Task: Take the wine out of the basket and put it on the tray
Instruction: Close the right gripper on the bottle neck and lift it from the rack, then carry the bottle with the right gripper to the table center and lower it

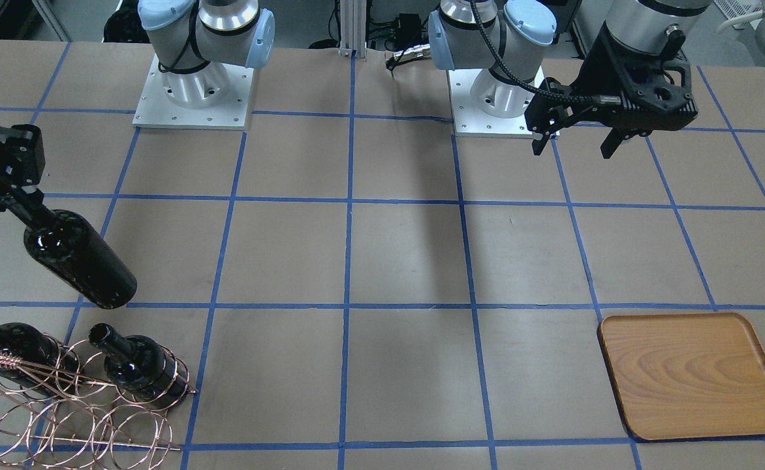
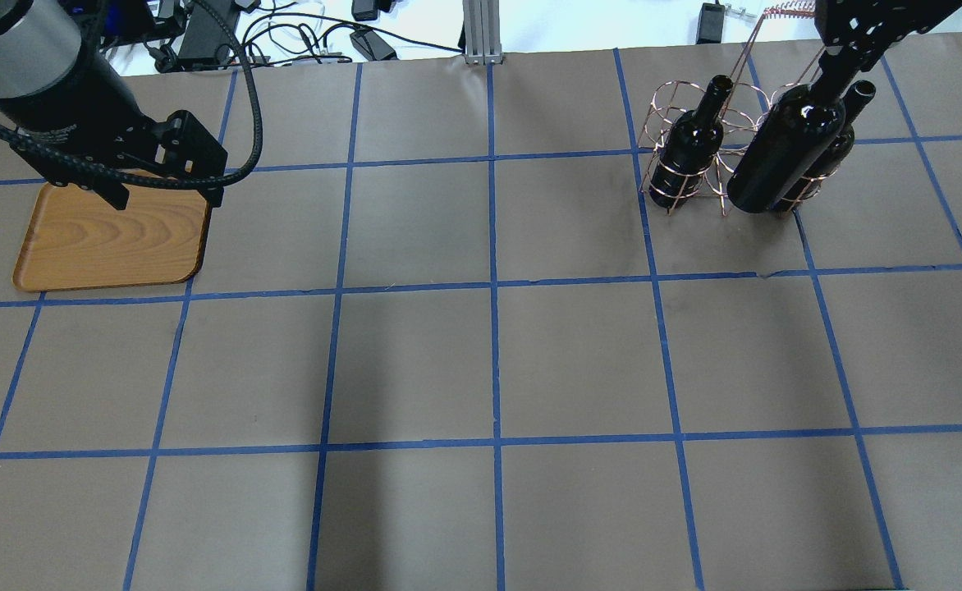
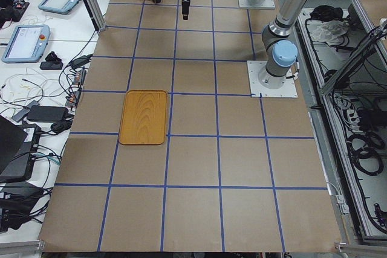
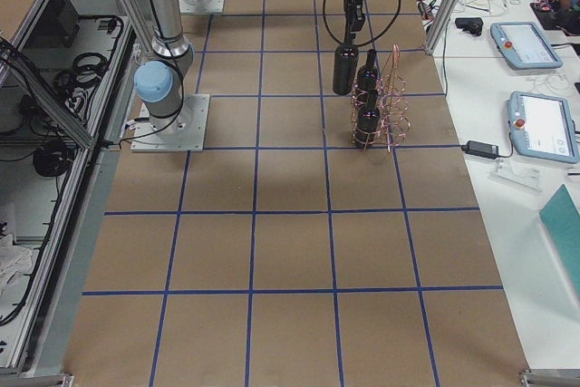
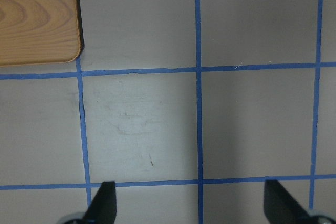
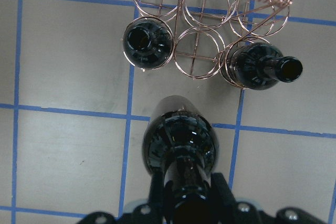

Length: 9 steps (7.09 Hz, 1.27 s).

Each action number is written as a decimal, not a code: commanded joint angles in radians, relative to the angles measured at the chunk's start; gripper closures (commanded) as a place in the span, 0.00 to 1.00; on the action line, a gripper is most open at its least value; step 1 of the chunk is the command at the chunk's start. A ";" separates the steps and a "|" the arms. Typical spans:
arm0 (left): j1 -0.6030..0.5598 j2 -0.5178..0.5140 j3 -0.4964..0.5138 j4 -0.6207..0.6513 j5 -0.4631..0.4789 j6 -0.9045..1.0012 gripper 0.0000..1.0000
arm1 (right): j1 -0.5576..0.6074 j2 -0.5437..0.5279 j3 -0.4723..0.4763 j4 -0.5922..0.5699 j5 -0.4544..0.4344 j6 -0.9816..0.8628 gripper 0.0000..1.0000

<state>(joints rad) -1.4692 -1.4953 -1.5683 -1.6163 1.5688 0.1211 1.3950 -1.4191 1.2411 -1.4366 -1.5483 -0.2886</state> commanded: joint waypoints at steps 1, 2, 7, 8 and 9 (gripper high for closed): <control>0.009 0.006 0.002 0.000 0.002 0.047 0.00 | 0.121 -0.003 0.008 0.022 0.017 0.168 1.00; 0.012 0.009 0.002 0.000 0.002 0.083 0.00 | 0.203 0.008 0.012 0.012 0.028 0.280 1.00; 0.058 0.021 0.001 -0.005 0.002 0.132 0.00 | 0.520 0.025 0.231 -0.298 0.040 0.725 1.00; 0.058 0.024 -0.001 -0.008 0.002 0.132 0.00 | 0.545 0.025 0.248 -0.313 0.040 0.768 1.00; 0.060 0.026 -0.001 -0.010 0.002 0.134 0.00 | 0.573 0.026 0.251 -0.311 0.040 0.792 1.00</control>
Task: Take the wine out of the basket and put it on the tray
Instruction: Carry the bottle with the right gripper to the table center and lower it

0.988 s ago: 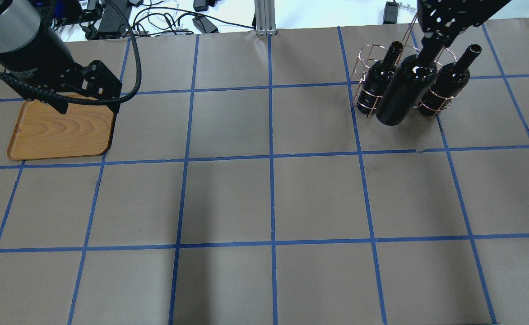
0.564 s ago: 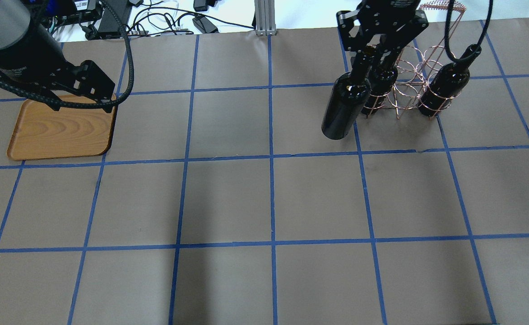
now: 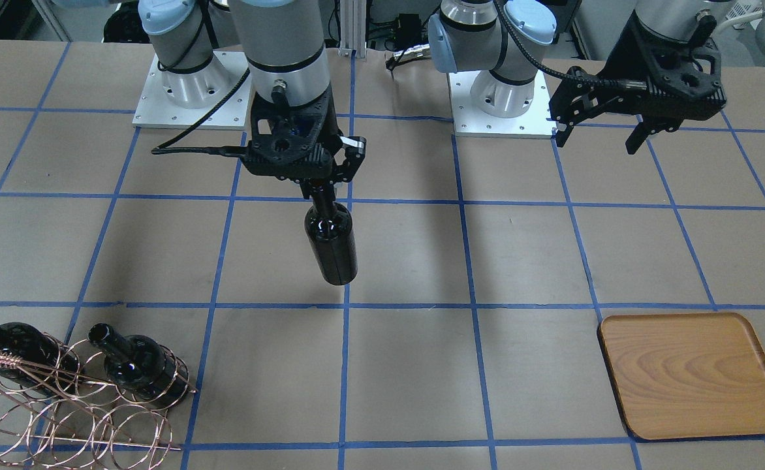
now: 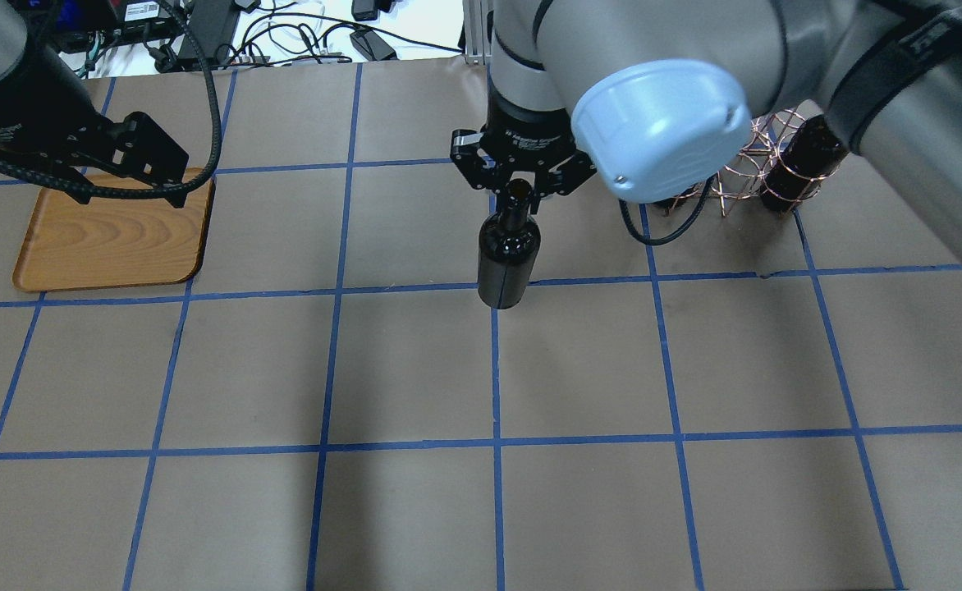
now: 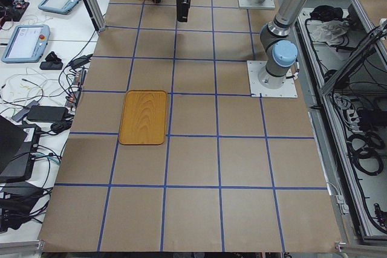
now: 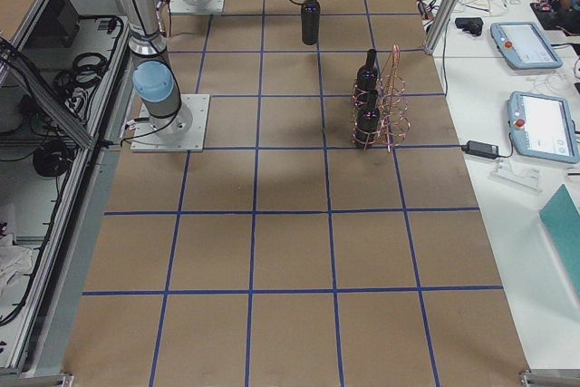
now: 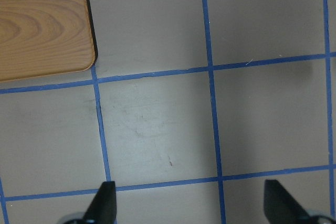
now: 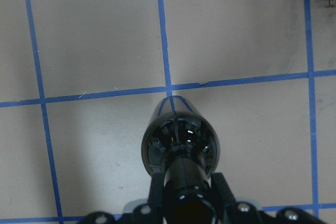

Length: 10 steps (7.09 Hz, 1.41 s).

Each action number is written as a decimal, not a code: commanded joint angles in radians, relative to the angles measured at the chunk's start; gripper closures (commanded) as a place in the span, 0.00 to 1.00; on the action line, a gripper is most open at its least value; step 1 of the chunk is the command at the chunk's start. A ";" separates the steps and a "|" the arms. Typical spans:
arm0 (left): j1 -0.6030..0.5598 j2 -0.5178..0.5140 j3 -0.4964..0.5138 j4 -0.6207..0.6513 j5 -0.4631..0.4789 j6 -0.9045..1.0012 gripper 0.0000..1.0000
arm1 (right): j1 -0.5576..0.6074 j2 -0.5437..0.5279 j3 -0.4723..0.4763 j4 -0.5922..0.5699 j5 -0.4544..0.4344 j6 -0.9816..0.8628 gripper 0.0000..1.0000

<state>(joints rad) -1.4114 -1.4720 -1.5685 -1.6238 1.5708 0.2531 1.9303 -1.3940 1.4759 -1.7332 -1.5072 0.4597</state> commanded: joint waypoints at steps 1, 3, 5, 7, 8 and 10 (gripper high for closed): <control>0.000 0.002 -0.001 -0.002 0.000 0.000 0.00 | 0.068 0.003 0.033 -0.015 -0.004 0.078 1.00; 0.002 0.002 -0.002 0.004 0.000 0.002 0.00 | 0.088 0.004 0.044 -0.012 -0.007 0.102 1.00; 0.000 0.002 -0.004 0.002 -0.002 0.000 0.00 | 0.118 0.006 0.075 -0.014 -0.033 0.102 1.00; 0.000 0.004 -0.005 0.005 0.000 0.002 0.00 | 0.122 0.006 0.081 -0.008 -0.030 0.117 1.00; 0.000 0.004 -0.007 0.005 -0.002 0.000 0.00 | 0.124 0.004 0.081 -0.008 -0.028 0.119 1.00; 0.000 0.004 -0.010 0.002 -0.003 0.000 0.00 | 0.139 0.007 0.102 -0.012 -0.024 0.123 1.00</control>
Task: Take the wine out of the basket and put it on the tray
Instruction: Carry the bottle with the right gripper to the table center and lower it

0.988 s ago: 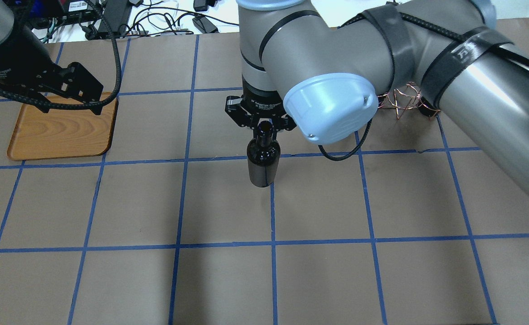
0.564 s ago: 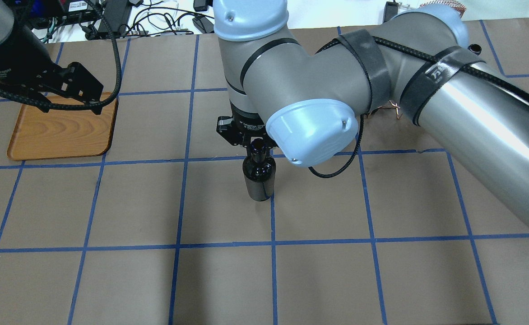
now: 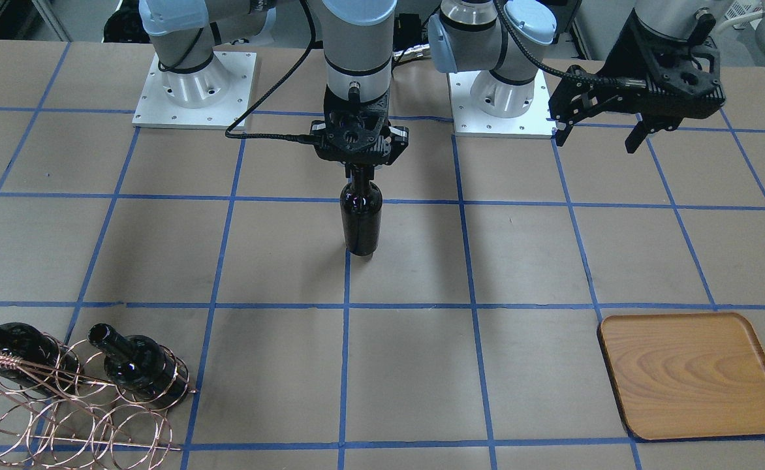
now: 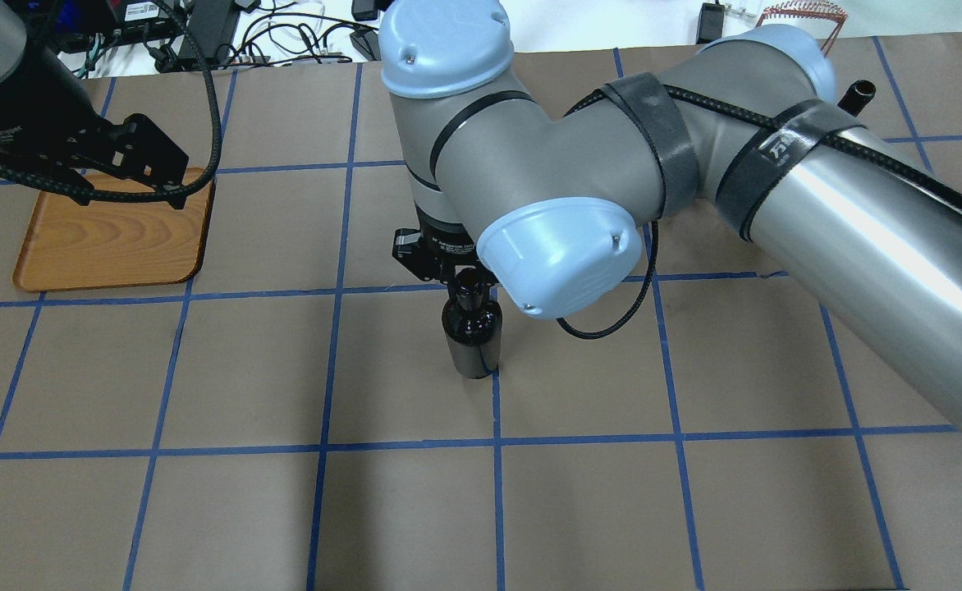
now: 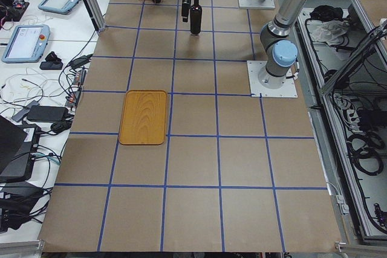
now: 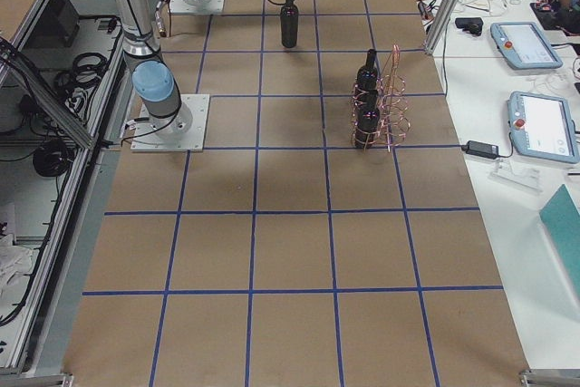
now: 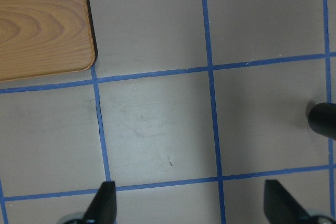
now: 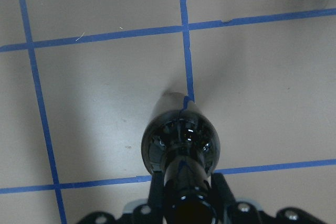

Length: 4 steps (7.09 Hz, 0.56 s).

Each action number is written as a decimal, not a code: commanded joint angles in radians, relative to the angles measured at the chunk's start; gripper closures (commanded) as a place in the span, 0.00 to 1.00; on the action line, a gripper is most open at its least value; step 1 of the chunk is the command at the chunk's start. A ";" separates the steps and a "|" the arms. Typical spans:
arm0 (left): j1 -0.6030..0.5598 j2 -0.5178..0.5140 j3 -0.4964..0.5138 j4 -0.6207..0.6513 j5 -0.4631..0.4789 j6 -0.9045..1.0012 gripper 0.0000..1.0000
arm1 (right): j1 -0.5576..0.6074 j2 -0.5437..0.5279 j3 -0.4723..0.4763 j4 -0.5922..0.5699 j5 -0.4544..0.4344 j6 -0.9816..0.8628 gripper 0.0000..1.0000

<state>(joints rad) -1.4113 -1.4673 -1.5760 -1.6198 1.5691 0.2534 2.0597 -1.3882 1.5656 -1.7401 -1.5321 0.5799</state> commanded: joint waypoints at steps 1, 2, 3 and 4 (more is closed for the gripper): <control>0.000 0.001 -0.002 -0.002 -0.004 0.000 0.00 | 0.011 0.001 0.016 0.002 0.000 0.003 1.00; 0.000 0.001 -0.002 -0.003 -0.004 -0.002 0.00 | 0.013 0.001 0.019 0.007 0.004 0.003 1.00; 0.000 0.001 -0.002 -0.003 -0.004 -0.002 0.00 | 0.013 0.001 0.021 0.008 0.006 0.003 1.00; 0.000 0.001 -0.002 -0.005 -0.004 -0.002 0.00 | 0.013 0.000 0.021 0.008 0.006 0.005 0.69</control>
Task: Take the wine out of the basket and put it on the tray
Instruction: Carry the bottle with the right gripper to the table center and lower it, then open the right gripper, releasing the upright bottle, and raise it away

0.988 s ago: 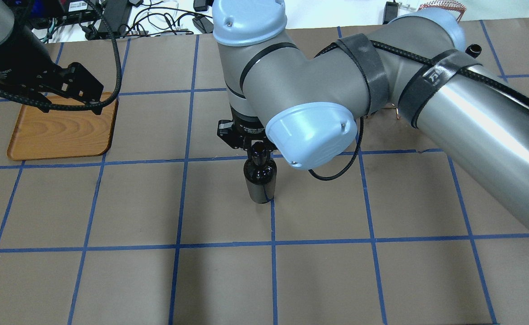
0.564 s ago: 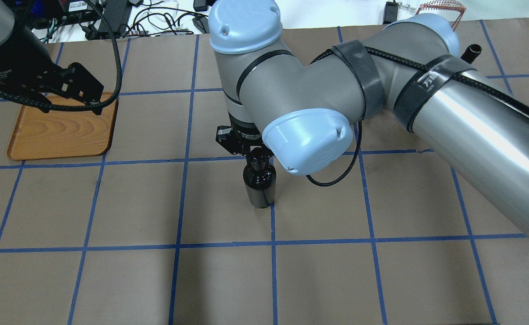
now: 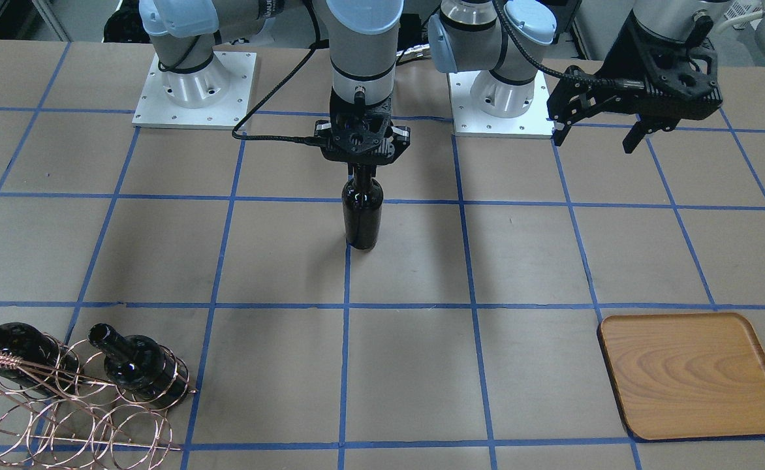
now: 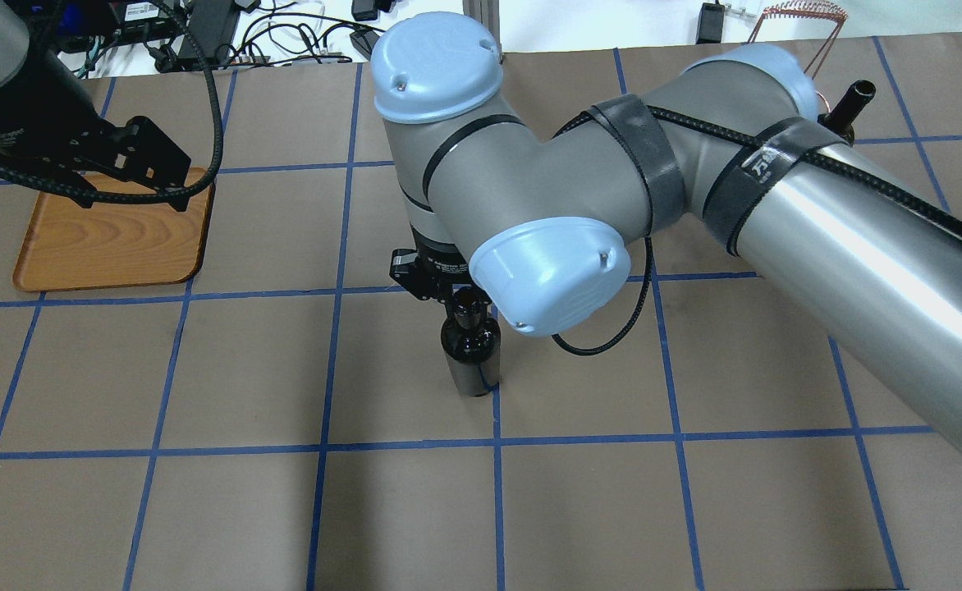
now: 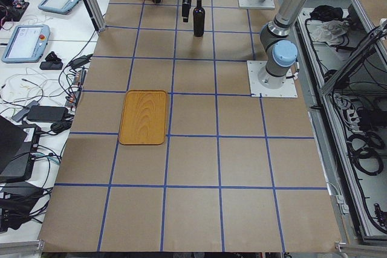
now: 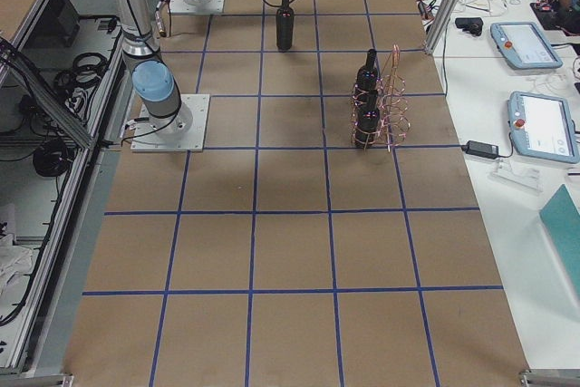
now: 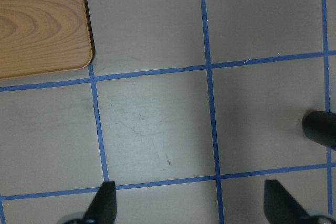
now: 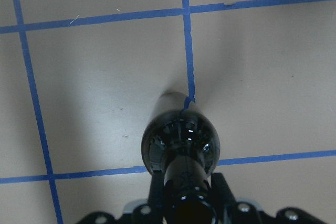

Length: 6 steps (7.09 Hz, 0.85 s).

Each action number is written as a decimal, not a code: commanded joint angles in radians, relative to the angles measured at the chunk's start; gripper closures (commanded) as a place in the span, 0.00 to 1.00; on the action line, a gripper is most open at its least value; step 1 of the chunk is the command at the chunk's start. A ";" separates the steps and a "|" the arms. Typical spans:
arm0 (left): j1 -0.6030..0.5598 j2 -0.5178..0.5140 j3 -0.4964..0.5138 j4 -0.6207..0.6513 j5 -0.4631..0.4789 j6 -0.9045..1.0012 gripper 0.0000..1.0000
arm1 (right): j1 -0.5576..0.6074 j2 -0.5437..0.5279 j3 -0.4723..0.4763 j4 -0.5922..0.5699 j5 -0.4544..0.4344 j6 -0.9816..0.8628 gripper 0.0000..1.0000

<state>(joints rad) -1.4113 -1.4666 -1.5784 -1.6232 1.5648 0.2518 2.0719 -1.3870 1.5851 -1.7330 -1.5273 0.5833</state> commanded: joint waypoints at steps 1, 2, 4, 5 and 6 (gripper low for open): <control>0.000 0.000 0.000 -0.003 0.000 0.000 0.00 | 0.001 -0.003 0.000 -0.003 -0.008 0.004 0.26; 0.000 0.000 0.000 -0.003 0.000 -0.003 0.00 | 0.001 -0.003 -0.002 -0.016 -0.007 0.039 0.00; 0.000 0.002 0.000 -0.006 0.000 -0.003 0.00 | -0.001 -0.009 -0.017 -0.019 0.001 0.043 0.00; -0.002 0.002 -0.002 -0.009 -0.008 -0.014 0.00 | -0.012 -0.017 -0.052 -0.019 -0.014 0.023 0.00; -0.009 0.003 -0.003 -0.020 -0.006 -0.107 0.00 | -0.042 -0.015 -0.119 -0.016 -0.063 -0.026 0.00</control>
<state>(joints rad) -1.4144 -1.4647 -1.5800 -1.6335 1.5600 0.2171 2.0569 -1.3999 1.5297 -1.7506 -1.5487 0.6002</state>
